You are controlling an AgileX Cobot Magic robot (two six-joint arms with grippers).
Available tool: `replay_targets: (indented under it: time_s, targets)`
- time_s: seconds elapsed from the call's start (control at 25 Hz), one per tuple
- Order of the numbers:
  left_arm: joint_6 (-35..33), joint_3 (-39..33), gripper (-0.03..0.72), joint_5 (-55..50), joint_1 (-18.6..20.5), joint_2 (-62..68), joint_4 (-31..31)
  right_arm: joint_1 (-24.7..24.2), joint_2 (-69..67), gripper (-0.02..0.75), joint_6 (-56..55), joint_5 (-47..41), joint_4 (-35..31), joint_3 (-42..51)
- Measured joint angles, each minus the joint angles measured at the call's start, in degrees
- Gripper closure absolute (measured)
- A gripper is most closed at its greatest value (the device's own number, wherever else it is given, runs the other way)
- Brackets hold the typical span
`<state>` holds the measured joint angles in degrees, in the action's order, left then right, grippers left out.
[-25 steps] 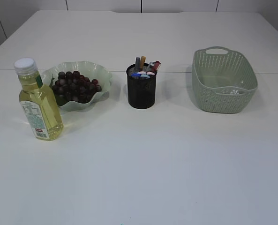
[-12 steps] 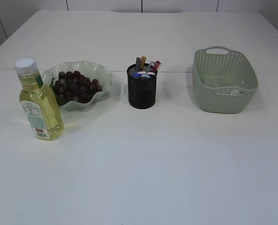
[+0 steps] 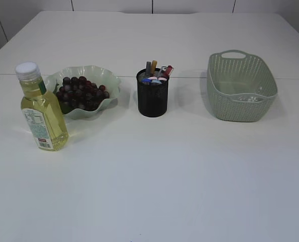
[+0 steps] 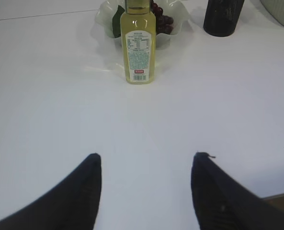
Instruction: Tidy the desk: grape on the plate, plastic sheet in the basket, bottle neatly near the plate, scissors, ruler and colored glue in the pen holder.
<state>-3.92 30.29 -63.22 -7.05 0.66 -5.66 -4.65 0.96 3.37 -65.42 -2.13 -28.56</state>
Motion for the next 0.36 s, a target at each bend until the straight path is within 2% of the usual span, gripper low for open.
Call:
replay_targets:
  time_s: [0.36]
  targets:
    - [0.0, 0.0, 0.253, 0.0, 0.0, 0.0, 0.0, 0.0, 0.0, 0.314, 0.0, 0.0, 0.0, 0.0]
